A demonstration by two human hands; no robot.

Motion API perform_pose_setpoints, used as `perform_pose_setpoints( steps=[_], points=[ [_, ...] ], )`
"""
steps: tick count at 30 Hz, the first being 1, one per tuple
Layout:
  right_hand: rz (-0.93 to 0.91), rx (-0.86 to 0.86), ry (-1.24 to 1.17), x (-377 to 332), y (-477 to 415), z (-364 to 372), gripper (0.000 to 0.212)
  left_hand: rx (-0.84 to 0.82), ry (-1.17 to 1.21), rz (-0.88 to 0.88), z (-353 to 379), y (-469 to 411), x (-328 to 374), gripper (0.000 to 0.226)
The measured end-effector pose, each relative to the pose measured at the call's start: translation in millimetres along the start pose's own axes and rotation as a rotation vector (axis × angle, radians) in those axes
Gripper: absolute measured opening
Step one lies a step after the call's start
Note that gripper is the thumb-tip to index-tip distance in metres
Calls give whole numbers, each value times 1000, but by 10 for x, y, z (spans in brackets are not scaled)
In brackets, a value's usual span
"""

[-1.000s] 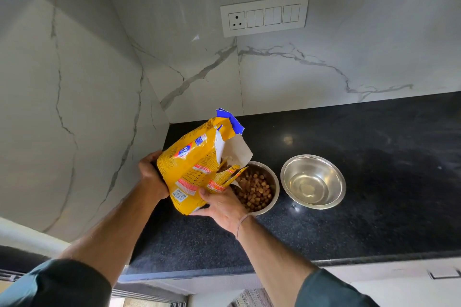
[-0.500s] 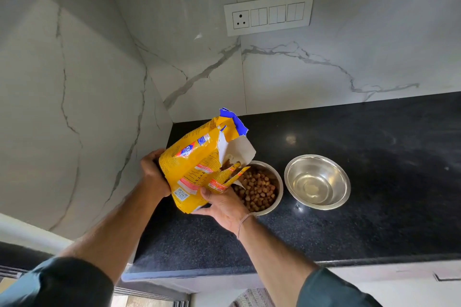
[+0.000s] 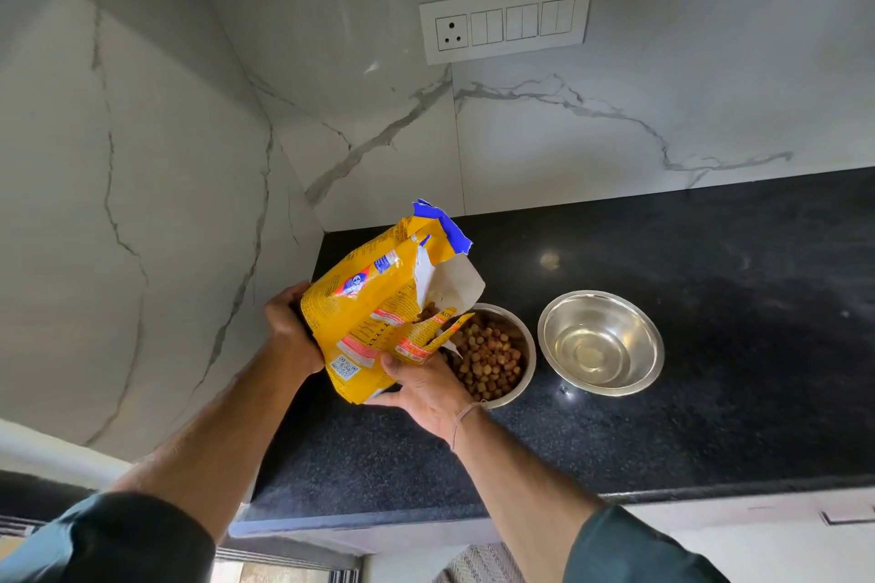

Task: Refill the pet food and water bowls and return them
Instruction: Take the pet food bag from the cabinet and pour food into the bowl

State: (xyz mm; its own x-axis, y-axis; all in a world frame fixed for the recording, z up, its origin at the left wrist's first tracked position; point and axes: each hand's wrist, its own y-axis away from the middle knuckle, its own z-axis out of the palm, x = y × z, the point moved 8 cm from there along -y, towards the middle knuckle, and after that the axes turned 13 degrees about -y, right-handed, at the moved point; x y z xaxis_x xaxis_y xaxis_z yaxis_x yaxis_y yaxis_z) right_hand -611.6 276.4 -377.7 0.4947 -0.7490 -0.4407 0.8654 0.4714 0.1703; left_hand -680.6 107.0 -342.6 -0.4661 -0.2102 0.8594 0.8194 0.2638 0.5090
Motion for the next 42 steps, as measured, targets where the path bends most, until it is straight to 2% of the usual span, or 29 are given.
perform_pose_setpoints(
  steps=[6,16,26,31,42],
  points=[
    [-9,-22,12,-10,7,7,65,-36,27,-14,43,-28,-23,49],
    [-4,-42,14,15,-15,43,65,-80,23,-2,65,-69,16,55],
    [-24,-28,13,29,-26,7,71,-82,10,20,69,-58,21,52],
    [-31,-6,34,6,-36,1,82,-79,-10,23,76,-46,33,44],
    [-27,-33,0,0,-34,10,64,-86,-44,47,105,18,89,41]
  ],
)
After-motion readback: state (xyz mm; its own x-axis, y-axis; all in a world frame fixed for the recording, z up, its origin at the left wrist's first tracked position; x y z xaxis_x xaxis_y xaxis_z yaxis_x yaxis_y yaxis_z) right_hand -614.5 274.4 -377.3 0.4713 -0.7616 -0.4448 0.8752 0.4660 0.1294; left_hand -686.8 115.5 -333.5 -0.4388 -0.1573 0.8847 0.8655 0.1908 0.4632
